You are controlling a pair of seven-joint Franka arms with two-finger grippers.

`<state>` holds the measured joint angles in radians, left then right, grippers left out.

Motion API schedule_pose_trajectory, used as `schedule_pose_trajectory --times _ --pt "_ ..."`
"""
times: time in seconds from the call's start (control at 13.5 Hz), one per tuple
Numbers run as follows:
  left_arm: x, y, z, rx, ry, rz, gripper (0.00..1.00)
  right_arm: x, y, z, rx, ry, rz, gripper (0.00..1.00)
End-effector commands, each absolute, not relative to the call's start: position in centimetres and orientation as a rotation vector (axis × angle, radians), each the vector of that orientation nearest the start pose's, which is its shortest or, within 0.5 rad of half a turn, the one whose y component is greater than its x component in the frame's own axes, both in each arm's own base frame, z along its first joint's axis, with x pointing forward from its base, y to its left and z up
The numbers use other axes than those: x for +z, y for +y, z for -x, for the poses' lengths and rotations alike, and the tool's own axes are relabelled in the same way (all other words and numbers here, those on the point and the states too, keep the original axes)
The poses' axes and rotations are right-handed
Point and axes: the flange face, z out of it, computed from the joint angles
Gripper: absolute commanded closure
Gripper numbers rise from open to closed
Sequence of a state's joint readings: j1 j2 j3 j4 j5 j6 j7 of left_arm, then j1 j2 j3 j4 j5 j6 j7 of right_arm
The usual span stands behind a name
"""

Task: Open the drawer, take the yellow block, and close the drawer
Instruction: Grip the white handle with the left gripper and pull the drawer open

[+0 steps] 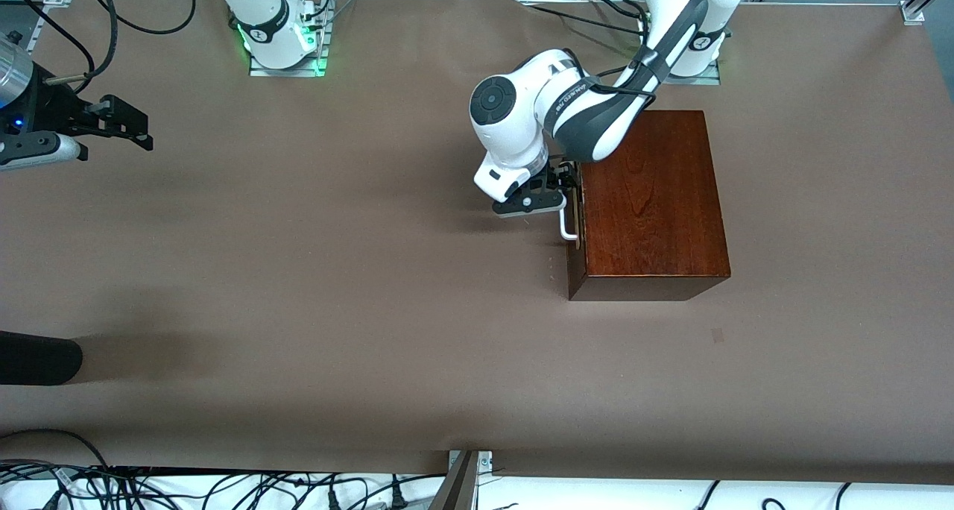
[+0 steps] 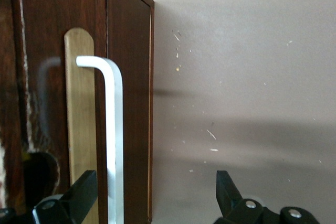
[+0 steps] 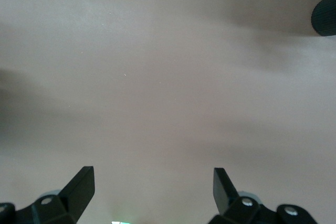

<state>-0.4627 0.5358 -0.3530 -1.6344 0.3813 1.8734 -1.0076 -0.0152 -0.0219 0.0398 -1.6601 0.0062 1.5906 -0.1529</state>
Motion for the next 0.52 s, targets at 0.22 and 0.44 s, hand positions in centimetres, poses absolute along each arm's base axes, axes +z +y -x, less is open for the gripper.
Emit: schedule_pose_trajectory --times 0.22,0.44 --pt "28.5 -43.9 -48.7 -0.009 -0.059 2.837 0.00 59.9 1.2 -54.7 0.076 -0.266 3.122 0.00" --pt "27.8 -43.7 -48.9 -0.007 -0.070 2.840 0.00 59.7 1.3 -54.8 0.081 -0.266 3.120 0.00"
